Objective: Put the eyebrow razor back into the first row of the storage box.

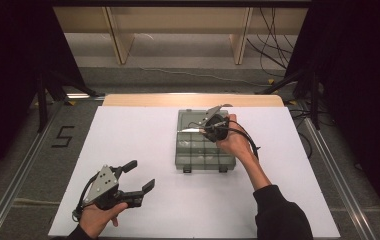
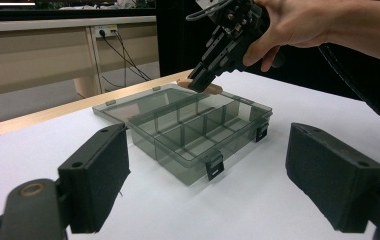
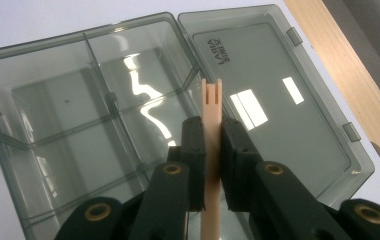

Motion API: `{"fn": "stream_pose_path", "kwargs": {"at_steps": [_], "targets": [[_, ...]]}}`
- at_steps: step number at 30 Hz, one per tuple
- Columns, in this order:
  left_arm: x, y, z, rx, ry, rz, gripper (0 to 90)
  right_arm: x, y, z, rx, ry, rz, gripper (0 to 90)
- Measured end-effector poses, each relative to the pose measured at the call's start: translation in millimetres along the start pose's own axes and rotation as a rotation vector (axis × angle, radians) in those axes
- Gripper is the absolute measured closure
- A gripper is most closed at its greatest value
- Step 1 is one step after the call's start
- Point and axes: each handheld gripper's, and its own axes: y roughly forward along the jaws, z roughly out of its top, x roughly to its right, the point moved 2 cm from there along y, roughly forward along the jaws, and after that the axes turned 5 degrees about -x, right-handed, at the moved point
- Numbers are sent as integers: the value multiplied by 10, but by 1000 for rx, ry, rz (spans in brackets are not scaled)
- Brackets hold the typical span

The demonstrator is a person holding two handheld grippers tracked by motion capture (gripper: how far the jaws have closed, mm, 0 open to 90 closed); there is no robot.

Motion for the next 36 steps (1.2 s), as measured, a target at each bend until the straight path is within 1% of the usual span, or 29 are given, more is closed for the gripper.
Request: {"fn": "stream_pose_path", "kwargs": {"at_steps": [3,4,10,13,15,18,23,24,28,31,32,33,34,35,36], "targets": [[0,-1,0,0,0,0,174,4,14,-14,-10,8,1,822],[-2,-2,1,0,1,0,174,12,28,-17,-4,6,0,822],[-1,-2,0,0,0,0,174,-6,99,-33,-29,11,3,822],[-3,-3,0,-1,1,0,173,1,115,-35,-25,9,-3,822],[-4,-3,1,0,1,0,173,-11,137,-39,-30,16,-3,821],[-2,-3,1,0,0,0,174,-14,168,-48,-38,12,-1,820],[-2,-3,1,0,1,0,174,-13,206,-71,-43,18,-5,819],[-2,-3,1,0,1,0,174,-12,207,-74,-48,21,2,819],[-1,-2,1,0,0,0,174,-12,237,-93,-52,24,5,815],[-1,-3,1,1,0,0,174,-19,264,-104,-62,25,9,784],[-1,-3,1,1,0,0,173,-25,268,-99,-59,32,6,747],[-1,-3,1,1,0,0,173,-25,268,-99,-59,32,6,747],[-2,-2,1,0,1,0,174,-23,258,-92,-60,37,12,719],[-1,-2,1,1,0,0,174,-25,252,-85,-57,44,7,684],[0,-3,1,1,0,0,174,-30,238,-78,-62,57,11,650]]}}
